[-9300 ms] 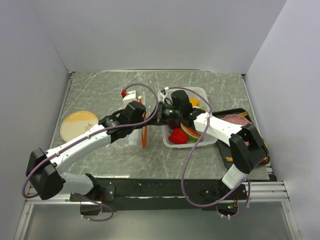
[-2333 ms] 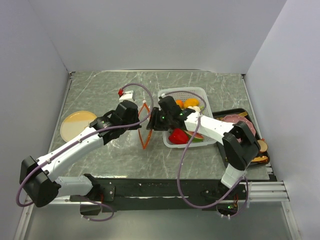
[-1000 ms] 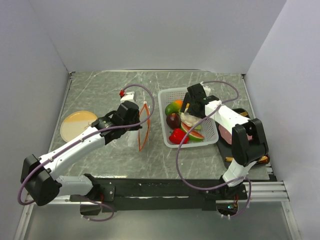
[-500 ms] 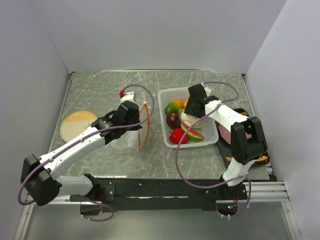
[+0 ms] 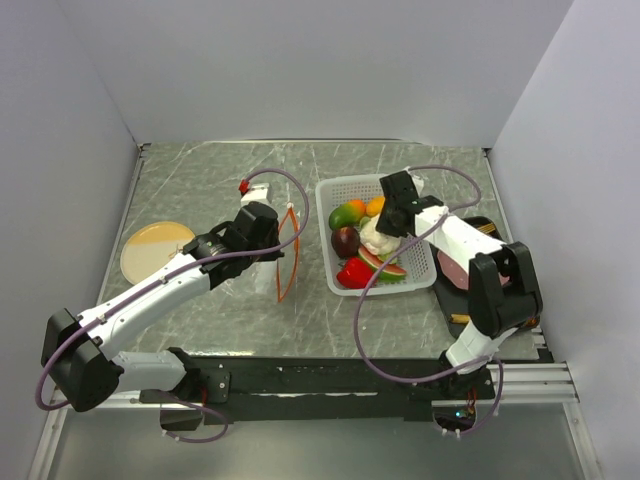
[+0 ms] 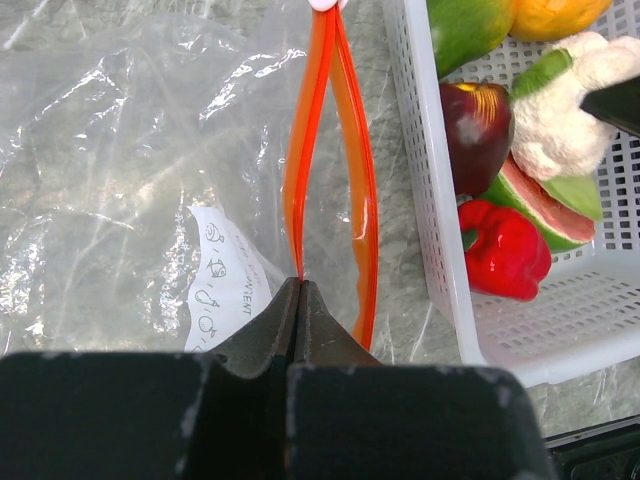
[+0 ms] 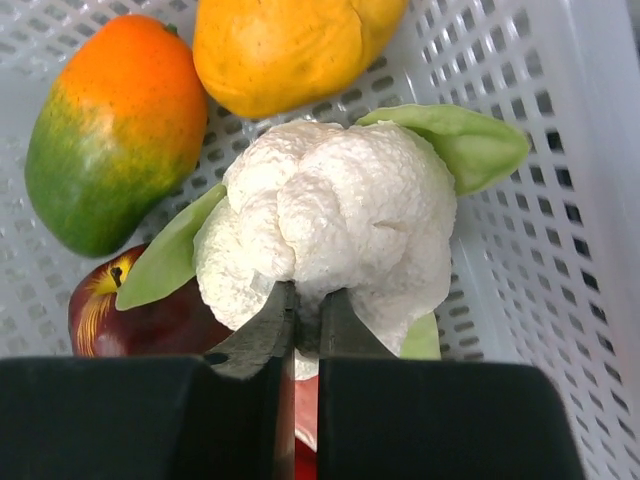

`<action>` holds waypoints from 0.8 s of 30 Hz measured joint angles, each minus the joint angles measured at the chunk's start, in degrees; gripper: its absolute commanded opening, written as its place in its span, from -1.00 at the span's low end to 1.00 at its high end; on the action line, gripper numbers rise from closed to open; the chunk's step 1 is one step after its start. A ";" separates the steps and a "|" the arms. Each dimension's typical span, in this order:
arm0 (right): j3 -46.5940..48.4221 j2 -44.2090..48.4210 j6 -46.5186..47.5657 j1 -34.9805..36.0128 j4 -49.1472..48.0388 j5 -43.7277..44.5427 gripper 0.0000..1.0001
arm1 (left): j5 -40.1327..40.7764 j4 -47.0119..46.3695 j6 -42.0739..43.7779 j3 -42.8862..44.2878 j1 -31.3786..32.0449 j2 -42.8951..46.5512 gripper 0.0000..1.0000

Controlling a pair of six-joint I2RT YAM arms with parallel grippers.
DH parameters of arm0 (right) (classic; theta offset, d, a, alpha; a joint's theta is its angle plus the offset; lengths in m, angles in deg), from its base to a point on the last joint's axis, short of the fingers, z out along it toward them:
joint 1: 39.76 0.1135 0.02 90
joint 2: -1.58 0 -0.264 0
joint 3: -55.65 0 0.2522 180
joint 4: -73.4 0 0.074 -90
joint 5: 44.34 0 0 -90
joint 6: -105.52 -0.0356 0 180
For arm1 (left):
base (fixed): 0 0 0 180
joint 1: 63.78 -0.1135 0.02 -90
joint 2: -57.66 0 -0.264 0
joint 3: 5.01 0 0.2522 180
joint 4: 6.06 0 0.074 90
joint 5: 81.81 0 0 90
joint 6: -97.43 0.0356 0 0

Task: Place the food in the zip-top bag and seal the zipper
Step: Pick up the fake vegetable from the bin.

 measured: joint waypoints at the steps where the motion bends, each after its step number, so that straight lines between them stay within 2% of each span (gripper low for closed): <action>1: -0.94 1.60 0.02 0.02 0.35 -0.09 -1.00 | 0.00 0.02 0.00 0.00 0.00 0.00 -0.98; 10: -2.99 16.31 1.09 0.02 1.99 -0.04 -0.92 | 0.07 0.02 -0.04 0.00 0.00 0.00 -0.99; 15: -5.53 21.24 1.22 0.02 -0.28 -2.80 -0.92 | 0.04 0.00 -0.07 0.00 0.00 0.00 -0.98; 19: -9.07 25.11 0.79 0.11 -2.91 -9.49 -0.92 | 0.02 0.00 -0.07 0.00 0.00 -0.04 -0.98; 24: -15.13 30.71 -2.51 0.24 -12.24 -22.12 -0.93 | 0.00 0.00 -0.09 0.00 0.00 -0.09 -0.99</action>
